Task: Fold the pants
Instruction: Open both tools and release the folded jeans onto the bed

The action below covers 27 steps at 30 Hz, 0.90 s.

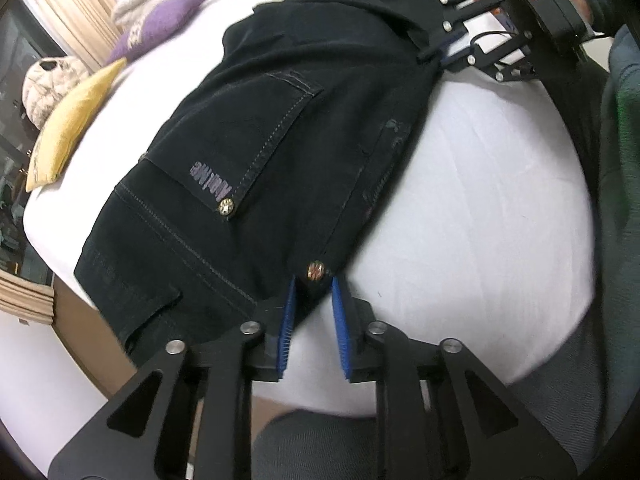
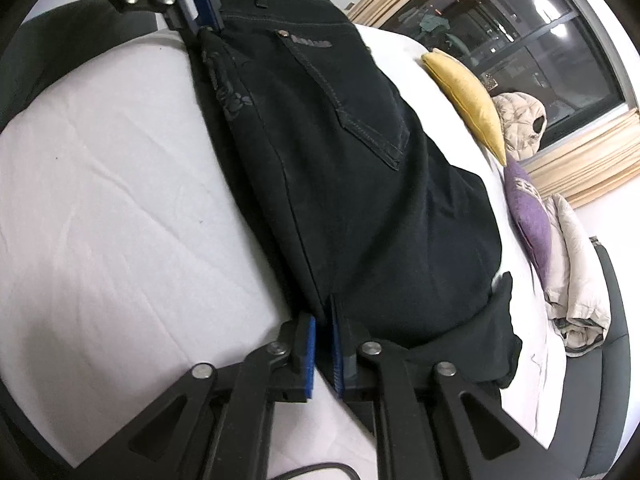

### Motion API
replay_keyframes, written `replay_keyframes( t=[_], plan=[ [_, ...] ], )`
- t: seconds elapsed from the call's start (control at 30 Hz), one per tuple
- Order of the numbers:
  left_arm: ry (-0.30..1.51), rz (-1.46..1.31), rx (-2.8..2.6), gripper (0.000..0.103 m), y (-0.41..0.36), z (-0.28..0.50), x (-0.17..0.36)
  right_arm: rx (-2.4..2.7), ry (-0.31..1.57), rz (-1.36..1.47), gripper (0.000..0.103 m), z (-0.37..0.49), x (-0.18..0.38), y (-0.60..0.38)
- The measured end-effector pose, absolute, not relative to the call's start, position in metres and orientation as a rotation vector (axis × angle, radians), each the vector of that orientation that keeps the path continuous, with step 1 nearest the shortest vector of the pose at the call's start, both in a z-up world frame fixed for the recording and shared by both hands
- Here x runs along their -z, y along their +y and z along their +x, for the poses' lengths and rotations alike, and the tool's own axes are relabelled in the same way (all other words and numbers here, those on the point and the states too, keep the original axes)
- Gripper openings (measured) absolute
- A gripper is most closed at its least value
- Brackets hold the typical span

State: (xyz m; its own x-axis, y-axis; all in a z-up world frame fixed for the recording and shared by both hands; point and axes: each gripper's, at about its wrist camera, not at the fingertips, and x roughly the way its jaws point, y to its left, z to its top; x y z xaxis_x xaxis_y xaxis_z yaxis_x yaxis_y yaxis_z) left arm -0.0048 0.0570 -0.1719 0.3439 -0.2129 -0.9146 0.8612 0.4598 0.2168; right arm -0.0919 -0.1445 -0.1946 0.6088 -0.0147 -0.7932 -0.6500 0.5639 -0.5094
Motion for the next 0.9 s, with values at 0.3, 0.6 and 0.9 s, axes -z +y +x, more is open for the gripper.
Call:
replay_keyframes(
  t=[0.3,0.6,0.9],
  plan=[
    [0.87,0.523,0.79,0.018,0.029,0.028,0.108,-0.457,0.868,-0.331,0.056,-0.049,0.124,-0.187],
    [1.005,0.411,0.691,0.018,-0.016,0.08,0.191,-0.32,1.074,-0.028,0.048,0.005,0.188,-0.233],
    [0.926,0.322,0.612,0.018,-0.024,0.111,0.149,-0.425,0.901,0.024,0.061,0.011,0.122,-0.213]
  ],
)
